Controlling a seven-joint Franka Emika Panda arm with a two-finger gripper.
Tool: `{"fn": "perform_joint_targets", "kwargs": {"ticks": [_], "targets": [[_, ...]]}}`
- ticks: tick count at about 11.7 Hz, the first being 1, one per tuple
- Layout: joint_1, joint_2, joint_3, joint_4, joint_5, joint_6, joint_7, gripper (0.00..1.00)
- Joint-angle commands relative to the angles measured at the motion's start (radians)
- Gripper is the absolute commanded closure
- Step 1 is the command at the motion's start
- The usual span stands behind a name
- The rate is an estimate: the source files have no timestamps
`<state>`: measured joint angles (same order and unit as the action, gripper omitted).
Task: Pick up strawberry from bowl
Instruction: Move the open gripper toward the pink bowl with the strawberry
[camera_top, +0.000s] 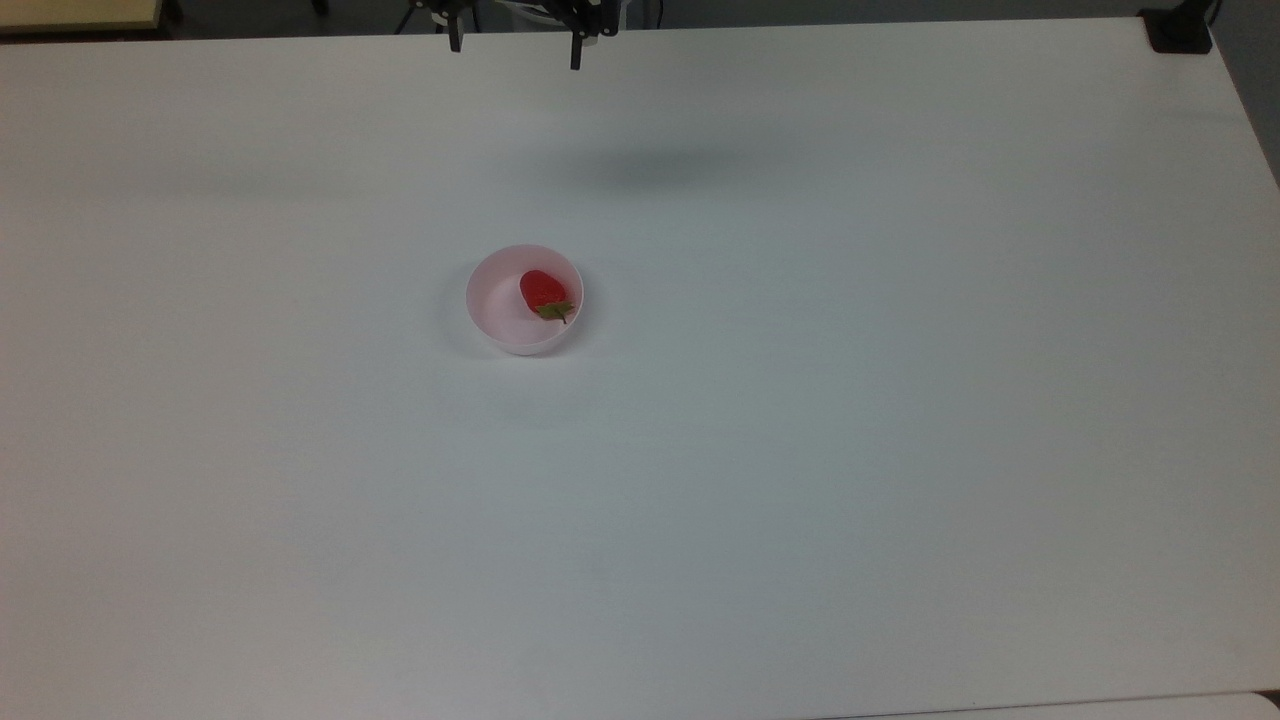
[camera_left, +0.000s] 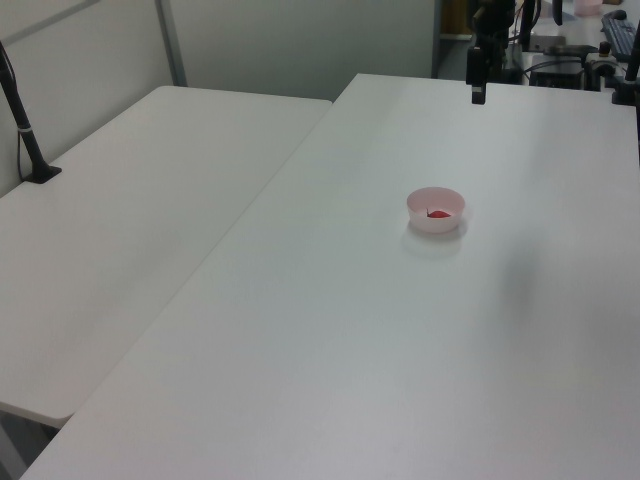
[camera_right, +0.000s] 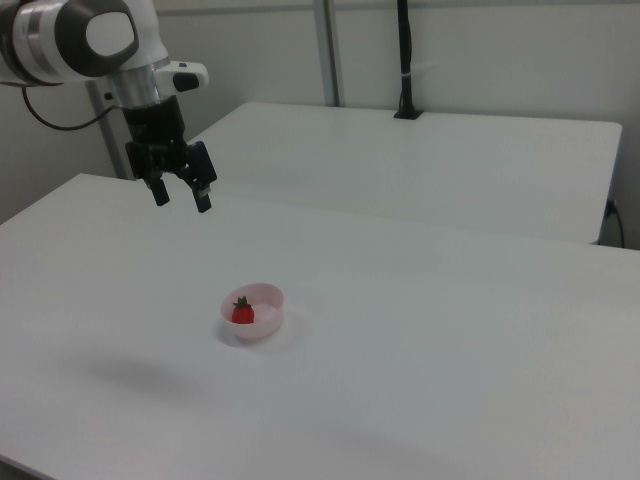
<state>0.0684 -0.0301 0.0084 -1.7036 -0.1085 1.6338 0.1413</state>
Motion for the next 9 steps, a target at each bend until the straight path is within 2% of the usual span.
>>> {"fn": "perform_joint_targets", "kwargs": {"ticks": [1,6,9], "targets": [[0.01,0.001,-0.019,0.007,0.006,-0.002,-0.057,0.0],[0.01,0.001,-0.019,0.007,0.006,-0.003,-0.078,0.0],[0.004,0.007,-0.021,0.007,0.052,0.017,-0.164,0.0]]}}
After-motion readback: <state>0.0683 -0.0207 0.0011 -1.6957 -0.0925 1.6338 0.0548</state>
